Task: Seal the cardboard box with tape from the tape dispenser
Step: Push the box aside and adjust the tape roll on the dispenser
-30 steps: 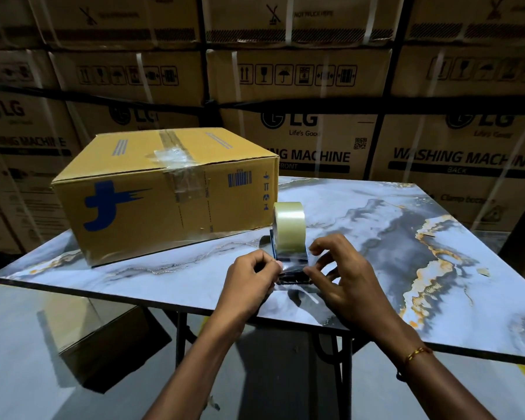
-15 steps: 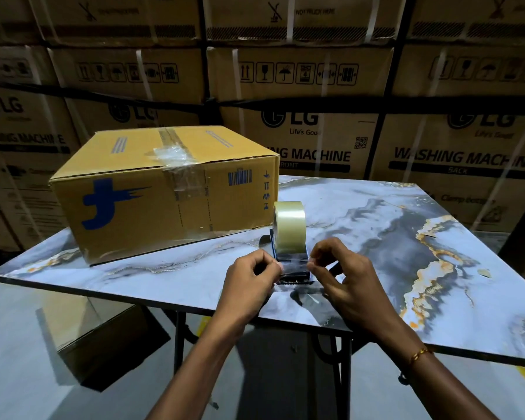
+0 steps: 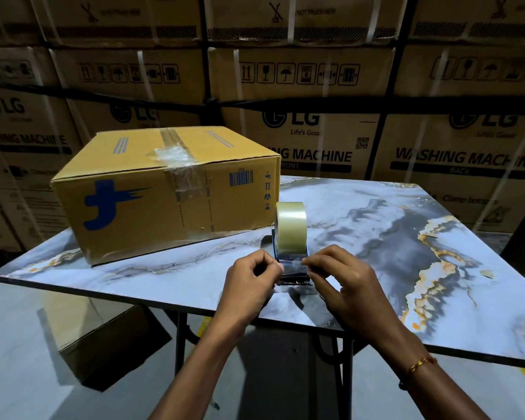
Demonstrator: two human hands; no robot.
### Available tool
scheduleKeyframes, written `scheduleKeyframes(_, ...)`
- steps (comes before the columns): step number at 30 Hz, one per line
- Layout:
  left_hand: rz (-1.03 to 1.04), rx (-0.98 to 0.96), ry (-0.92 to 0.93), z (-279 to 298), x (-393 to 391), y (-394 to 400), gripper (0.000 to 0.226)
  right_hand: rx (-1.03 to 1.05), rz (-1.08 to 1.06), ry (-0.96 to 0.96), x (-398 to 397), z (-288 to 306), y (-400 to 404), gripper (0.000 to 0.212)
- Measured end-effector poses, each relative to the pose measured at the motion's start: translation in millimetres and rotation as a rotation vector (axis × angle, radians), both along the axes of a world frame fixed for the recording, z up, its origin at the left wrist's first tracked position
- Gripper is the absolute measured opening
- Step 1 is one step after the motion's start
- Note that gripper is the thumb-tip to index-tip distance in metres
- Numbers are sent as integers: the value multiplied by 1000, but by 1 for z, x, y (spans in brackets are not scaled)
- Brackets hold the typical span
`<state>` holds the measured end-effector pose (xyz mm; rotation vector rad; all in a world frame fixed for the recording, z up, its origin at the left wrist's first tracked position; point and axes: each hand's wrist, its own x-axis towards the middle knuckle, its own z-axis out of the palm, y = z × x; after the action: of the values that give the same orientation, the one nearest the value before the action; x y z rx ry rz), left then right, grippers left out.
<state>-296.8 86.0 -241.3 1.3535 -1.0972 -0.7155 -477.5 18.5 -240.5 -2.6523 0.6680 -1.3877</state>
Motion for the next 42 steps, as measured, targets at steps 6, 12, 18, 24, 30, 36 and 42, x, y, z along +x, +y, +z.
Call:
scheduleKeyframes(6, -6, 0, 1, -1, 1, 0, 18, -124, -67, 11, 0, 0, 3, 15)
scheduleKeyframes(12, -12, -5, 14, -2, 1, 0, 18, -160, -98, 69, 0, -2, 3, 15)
scheduleKeyframes(18, -11, 5, 25, -1, 1, 0, 16, -205, -128, 161, 0, -4, 3, 14)
scheduleKeyframes(24, -13, 8, 19, -1, 1, 0, 16, -209, -144, 175, 1, -2, 6, 8)
scheduleKeyframes(30, -7, 8, 34, -1, 2, 1, 18, -257, -224, 179, 1, 1, 9, 11)
scheduleKeyframes(36, -33, 4, 49, 0, 2, 2, 14, -302, -248, 192, 1, 3, 11, 11)
scheduleKeyframes(42, -46, 15, 58, 2, 2, 3, 16, -349, -252, 231, 2, 4, 12, 12)
